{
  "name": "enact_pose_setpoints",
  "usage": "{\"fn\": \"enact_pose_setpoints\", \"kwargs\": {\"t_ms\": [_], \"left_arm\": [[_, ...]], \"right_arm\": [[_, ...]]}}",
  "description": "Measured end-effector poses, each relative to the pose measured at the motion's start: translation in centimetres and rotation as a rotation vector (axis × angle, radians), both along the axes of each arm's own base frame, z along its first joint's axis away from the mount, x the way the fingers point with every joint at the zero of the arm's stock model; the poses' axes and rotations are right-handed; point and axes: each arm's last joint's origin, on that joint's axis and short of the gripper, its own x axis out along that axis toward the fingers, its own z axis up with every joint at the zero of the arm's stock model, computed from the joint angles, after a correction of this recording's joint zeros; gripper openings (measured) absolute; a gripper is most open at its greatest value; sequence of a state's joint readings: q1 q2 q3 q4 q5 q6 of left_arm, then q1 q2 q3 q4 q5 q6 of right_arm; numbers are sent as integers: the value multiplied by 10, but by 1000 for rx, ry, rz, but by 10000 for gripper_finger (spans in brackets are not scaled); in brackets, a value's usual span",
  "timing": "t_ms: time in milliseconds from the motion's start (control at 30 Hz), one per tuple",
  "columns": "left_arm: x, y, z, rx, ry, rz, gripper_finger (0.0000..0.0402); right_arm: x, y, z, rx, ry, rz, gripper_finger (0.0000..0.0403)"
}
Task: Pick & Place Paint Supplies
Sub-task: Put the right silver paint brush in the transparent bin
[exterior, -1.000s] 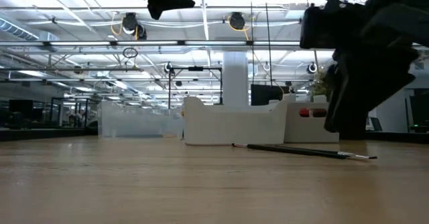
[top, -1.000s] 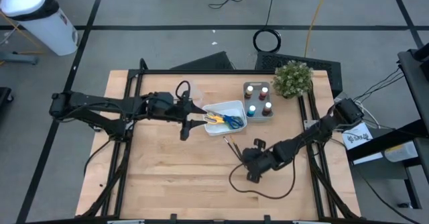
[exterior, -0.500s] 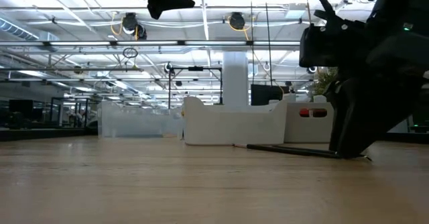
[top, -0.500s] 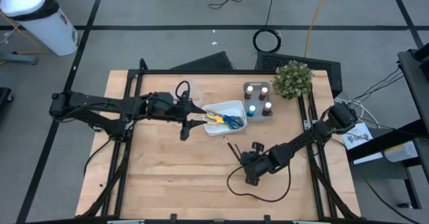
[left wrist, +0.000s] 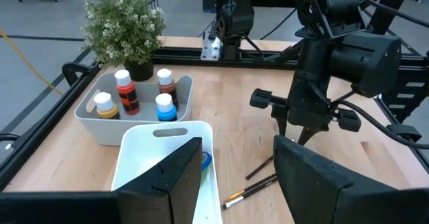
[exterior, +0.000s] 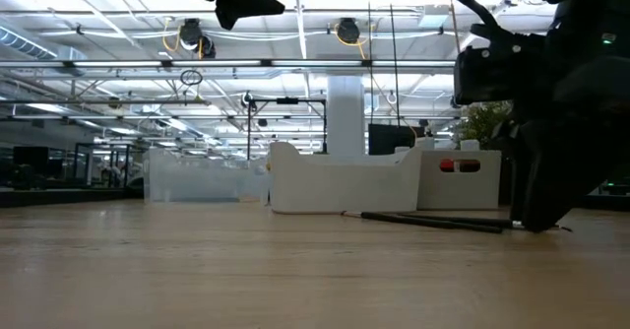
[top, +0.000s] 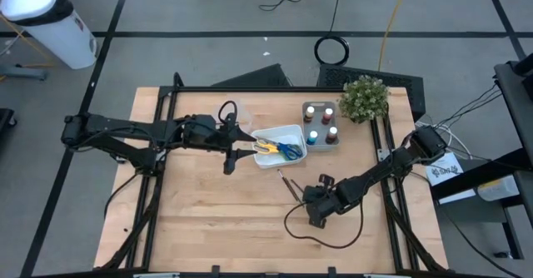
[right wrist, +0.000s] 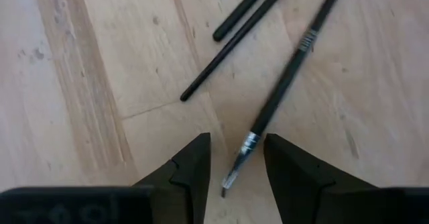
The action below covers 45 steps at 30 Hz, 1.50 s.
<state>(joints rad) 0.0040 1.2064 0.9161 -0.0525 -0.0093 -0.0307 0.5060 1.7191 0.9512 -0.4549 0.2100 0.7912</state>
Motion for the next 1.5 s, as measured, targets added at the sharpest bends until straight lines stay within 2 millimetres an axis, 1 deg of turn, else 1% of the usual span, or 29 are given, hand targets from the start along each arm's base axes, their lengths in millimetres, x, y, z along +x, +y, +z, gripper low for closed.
{"fn": "enact_pose_setpoints", "kwargs": {"t_ms": [267,367,567,800,1067,1233,1333,1500], "left_arm": [[0,0,0,0,0,0,196],[0,0,0,0,0,0,196],[0,0,0,0,0,0,196],[0,0,0,0,0,0,196],[0,0,0,0,0,0,196],[0,0,0,-1,0,0,196],[3,0,-3,-18,8,5,196],[13,0,-17,-44,60,15,196]], "right_arm": [[-1,-2,0,-40,6,14,127],[-2,-2,-1,-46,16,9,122],[-3,-3,-1,-51,23,9,82],[-3,-3,-1,-60,32,47,12],[-3,-4,-1,-90,36,92,4],[-7,-6,8,-122,8,101,2],[-10,-4,21,-141,-56,102,1],[-18,1,44,-189,-179,118,2]]}}
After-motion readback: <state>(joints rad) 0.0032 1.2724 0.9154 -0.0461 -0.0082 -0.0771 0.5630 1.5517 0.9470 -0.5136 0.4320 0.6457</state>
